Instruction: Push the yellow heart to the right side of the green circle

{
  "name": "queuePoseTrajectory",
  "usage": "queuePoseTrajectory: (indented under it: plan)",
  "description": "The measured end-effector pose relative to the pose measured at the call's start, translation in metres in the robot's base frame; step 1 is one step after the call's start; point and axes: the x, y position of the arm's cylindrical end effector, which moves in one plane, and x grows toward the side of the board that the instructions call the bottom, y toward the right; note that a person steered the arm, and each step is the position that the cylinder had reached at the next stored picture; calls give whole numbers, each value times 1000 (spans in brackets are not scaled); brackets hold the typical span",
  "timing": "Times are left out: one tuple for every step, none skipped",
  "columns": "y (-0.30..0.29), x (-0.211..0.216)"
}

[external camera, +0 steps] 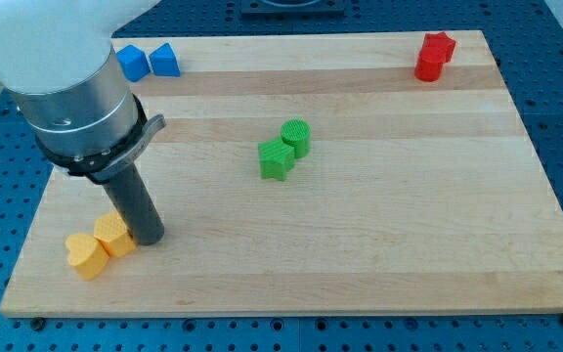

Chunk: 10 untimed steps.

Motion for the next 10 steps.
queuePoseTrajectory:
  plan:
    - [0, 0]
    - [4, 5]
    - [13, 27]
    - [14, 62]
    - [-2, 76]
    - [-41, 75]
    - [-81, 75]
    - [-88, 58]
    - [-74, 34]
    - [-40, 32]
